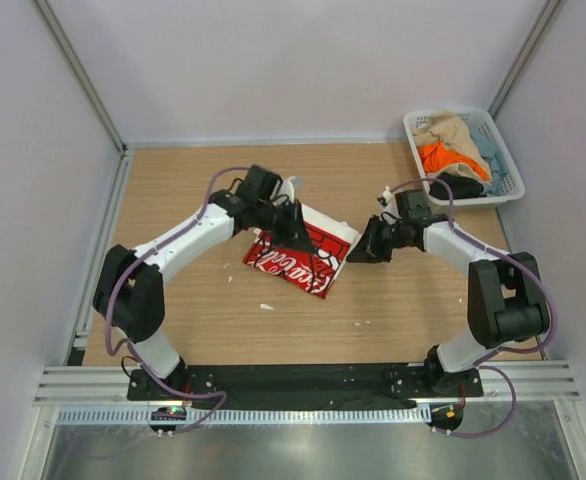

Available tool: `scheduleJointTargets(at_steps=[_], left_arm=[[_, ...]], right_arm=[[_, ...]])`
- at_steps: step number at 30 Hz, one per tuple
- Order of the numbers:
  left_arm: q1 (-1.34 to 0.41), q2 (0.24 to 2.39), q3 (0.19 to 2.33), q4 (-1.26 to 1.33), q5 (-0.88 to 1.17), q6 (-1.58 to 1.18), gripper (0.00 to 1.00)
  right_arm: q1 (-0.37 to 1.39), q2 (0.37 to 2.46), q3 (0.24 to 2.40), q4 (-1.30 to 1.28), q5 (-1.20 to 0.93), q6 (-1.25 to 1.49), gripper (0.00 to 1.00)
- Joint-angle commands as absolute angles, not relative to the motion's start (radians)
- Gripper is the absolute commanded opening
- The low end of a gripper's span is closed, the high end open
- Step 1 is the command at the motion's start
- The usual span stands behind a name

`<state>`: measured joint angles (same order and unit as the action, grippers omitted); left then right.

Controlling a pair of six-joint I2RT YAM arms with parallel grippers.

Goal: Fold and stack the t-shirts
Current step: Fold the tshirt

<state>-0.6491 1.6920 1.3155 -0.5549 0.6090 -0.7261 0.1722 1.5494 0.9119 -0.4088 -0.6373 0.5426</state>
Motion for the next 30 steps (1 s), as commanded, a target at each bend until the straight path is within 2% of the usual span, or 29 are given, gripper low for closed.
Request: scheduleJointTargets(at_steps=[1,6,11,22,30], left_arm=[[-0.529,1.768,1.405,-0.448,0.792,-0.686,0.04],[-0.515,2.023,1.615,-0.434,0.848,-0.555,0.00],[-0.522,2.186,1.666,-0.359,0.844,-0.558,0.00],[-0.520,2.306,1.649,-0.347,0.746,-0.620,0.00],[-0.518,2.312,1.611,-0.360,0.723,-0.604,0.00]], right_arm=[[0.239,1.565,0.911,-0.285,-0.836,0.526,0.09],[0.327,1.612,0.868,-0.230,-0.853,0.563,0.07],[0.394,1.664,0.838,-0.088,-0.861,0.643,0.06],[0.457,1.827,0.818,0.052,-0.830,0.698,0.04],[0.457,1.812,0.641,0.114,-0.727,0.747,0.02]])
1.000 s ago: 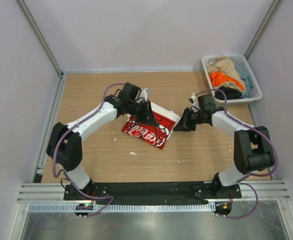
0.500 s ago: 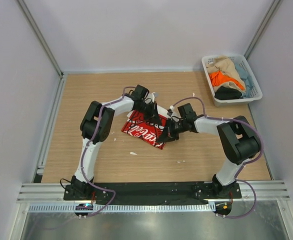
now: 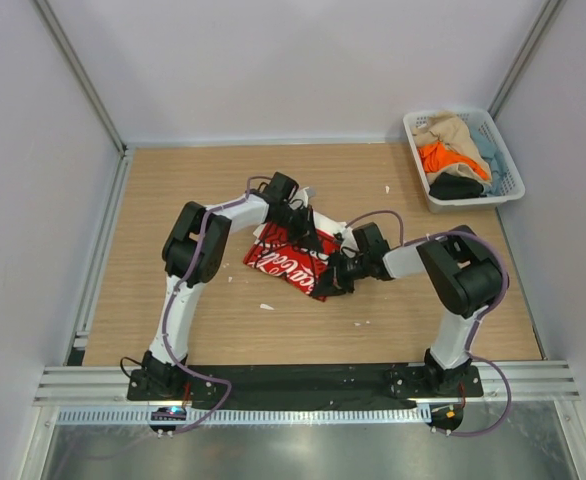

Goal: Fold and stack the t-shirts
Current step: Fold the tshirt

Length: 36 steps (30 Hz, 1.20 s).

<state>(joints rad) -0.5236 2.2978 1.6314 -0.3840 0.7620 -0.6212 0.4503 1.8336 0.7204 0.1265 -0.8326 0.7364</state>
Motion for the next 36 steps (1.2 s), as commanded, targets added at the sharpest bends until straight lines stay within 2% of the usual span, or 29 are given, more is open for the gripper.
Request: scheduleJointTargets(at_steps=[1,6,13,17,21,26,31,36], left_arm=[[-0.518,2.309,1.611,-0.365,0.719,-0.601,0.00],[-0.517,2.290,1.647,-0.422,0.724,-0.557,0.00],[-0.522,2.116,1.635,-0.468,0.713,-0.575,0.00],[-0.528,2.017,1.522,-0.408,0.729,-0.620,0.00],[-0.551,1.967,1.405,-0.367,0.738,-0.627,0.00],[-0.581,1.947,1.234,-0.275,0.733,-0.657,0.00],[-0.604,1.956,1.143,-0.235,0.683,-0.646,0.00],[-0.609,1.944,1.115,-0.264,0.629,-0.640,0.00]], right_arm=[[0.456,1.792,0.625,0.110,-0.709,0.752,0.02],[0.456,1.642,0.575,-0.041,-0.698,0.704,0.02],[0.394,1.470,0.710,-0.232,-0.699,0.678,0.03],[0.361,1.499,0.790,-0.184,-0.750,0.705,0.03],[0.359,1.618,0.834,-0.086,-0.790,0.735,0.03],[0.359,1.701,0.793,-0.006,-0.841,0.758,0.03],[0.310,1.717,0.690,0.029,-0.805,0.721,0.03],[0.218,1.709,0.684,-0.134,-0.695,0.640,0.03]])
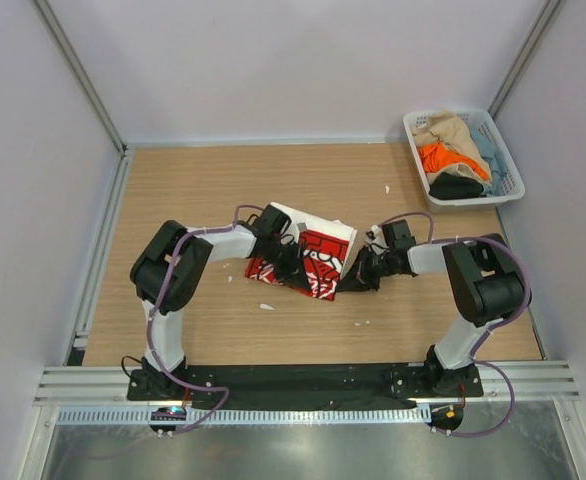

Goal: Fold and stack the t-shirts
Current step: Fold the tshirt, then neatly place the folded tshirt to the corner

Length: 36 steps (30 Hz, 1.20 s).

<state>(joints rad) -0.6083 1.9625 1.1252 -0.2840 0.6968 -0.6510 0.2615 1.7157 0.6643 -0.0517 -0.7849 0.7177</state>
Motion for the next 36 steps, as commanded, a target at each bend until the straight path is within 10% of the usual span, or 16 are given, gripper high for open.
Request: scheduleJointTargets(at_steps=[1,12,29,36], left_arm=[[-0.611,1.913,1.120,-0.276,0.621,-0.637,0.00],[-0.335,1.782,1.429,-0.624,0.606,-0.404,0.61],[-0.175,2.026,1.546,-0.655,0.591,-0.152,0.51],[-0.175,2.065,1.520,-0.657,0.546,-0.225,0.29]], right_arm=[[0.210,1.707,0.704,-0.168,-0.681,0.618,0.03],[0.209,1.670,0.994,-0.410,-0.592,0.498,0.44],[0.209,1.772,1.161,-0.500,-0.578,0.479,0.51],[0.210,1.766,1.127,-0.466,-0.600,0.514,0.50]])
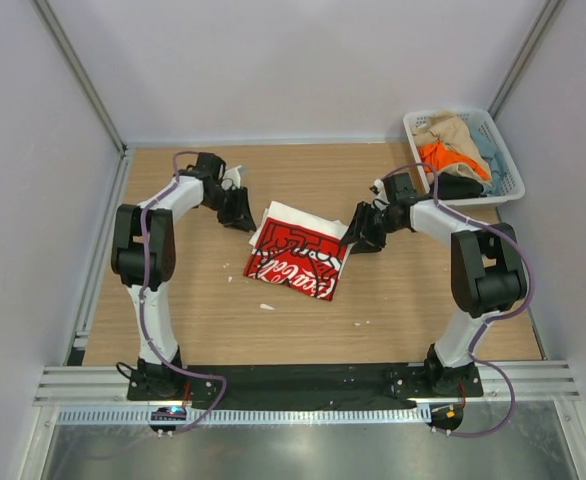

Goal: Fold and stack the t-shirts
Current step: Neatly place the folded tshirt to the corner

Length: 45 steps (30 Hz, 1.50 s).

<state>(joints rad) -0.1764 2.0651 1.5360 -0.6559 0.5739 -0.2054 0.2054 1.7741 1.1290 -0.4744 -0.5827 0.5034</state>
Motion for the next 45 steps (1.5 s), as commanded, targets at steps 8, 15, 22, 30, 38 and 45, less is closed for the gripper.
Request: scheduleJointTargets(at_steps=[8,15,22,30,38,45], left_arm=[[-0.182,2.062,1.491,-0.617,0.598,-0.189,0.52],[-0.193,2.077,1.465,-0.468,0.621,-0.202,0.57],[-0.270,2.143,1.506,-0.463,0.542,-0.216,0.57],[-0.324,2.145,1.444,-0.445,0.422,-0.320,0.33],[-0.319,2.089,1.401,-0.417,0.316,-0.353,0.00],[-0.192,2.082,1.576,-0.609,0.235,-0.186,0.00]], right_arm=[[0.209,1.769,1.100,-0.471,-0.594,0.494,0.50],[0.207,1.755,1.066,-0.454,-0.598,0.492,0.50],[0.183,1.723,1.057,-0.480,-0.594,0.462,0.50],[0.134,1.686,1.008,-0.477,-0.615,0.436,0.50],[0.114,1.664,0.991,-0.518,-0.627,0.399,0.50],[0.129,1.583,0.937,-0.512,-0.661,0.468,0.49]])
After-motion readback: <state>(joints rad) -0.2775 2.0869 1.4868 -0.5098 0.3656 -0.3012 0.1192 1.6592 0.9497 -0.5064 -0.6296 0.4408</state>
